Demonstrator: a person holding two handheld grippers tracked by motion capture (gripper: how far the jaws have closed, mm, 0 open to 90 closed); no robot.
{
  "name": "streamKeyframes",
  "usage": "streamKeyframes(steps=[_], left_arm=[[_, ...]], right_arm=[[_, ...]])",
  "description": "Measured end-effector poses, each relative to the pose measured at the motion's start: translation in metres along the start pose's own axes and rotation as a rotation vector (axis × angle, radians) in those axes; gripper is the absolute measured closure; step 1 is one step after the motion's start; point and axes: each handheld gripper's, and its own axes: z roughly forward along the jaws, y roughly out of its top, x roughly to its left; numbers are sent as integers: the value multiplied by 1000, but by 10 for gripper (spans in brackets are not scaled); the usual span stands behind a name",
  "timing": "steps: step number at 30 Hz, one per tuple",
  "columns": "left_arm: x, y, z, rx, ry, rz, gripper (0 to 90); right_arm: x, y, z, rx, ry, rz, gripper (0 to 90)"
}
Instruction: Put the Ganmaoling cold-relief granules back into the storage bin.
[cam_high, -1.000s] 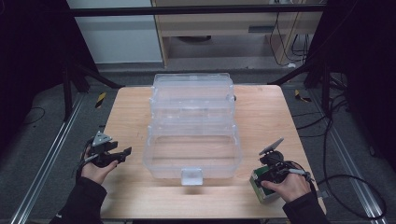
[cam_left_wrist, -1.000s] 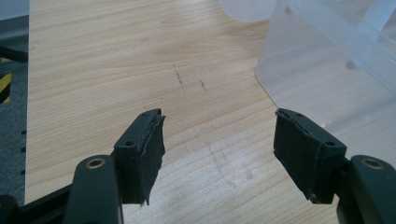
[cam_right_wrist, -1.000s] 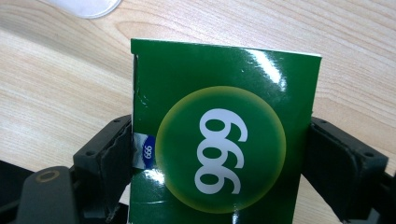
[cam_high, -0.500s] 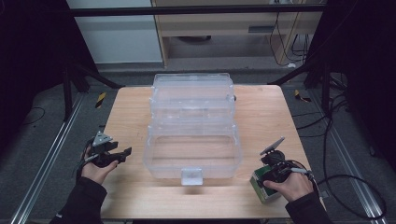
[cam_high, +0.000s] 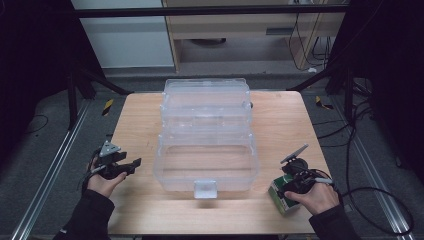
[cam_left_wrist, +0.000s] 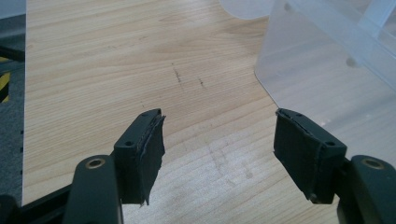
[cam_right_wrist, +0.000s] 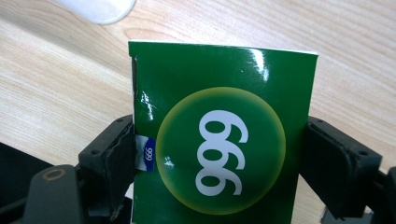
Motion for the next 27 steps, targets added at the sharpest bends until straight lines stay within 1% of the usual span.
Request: streamKeyframes(steps=[5,11,16,17,21,27], left_arm=[[0,0,0,0,0,-1,323],[0,0,0,1,0,2,323],[0,0,0,2,-1,1,323],[0,0,0,2,-1,1,323],[0,0,0,1,0,2,323],[0,0,0,1,0,1,322]], right_arm=[[-1,3,-9,-25,-3,-7,183],[-4,7,-24,-70,-10,2,183],[-6,11,-39,-119,-14,6,183],[-7,12,-44,-136,-17,7,183],[-7,16,-57,-173,-27,6,184],[-8,22,-78,-247,-37,-10,186]])
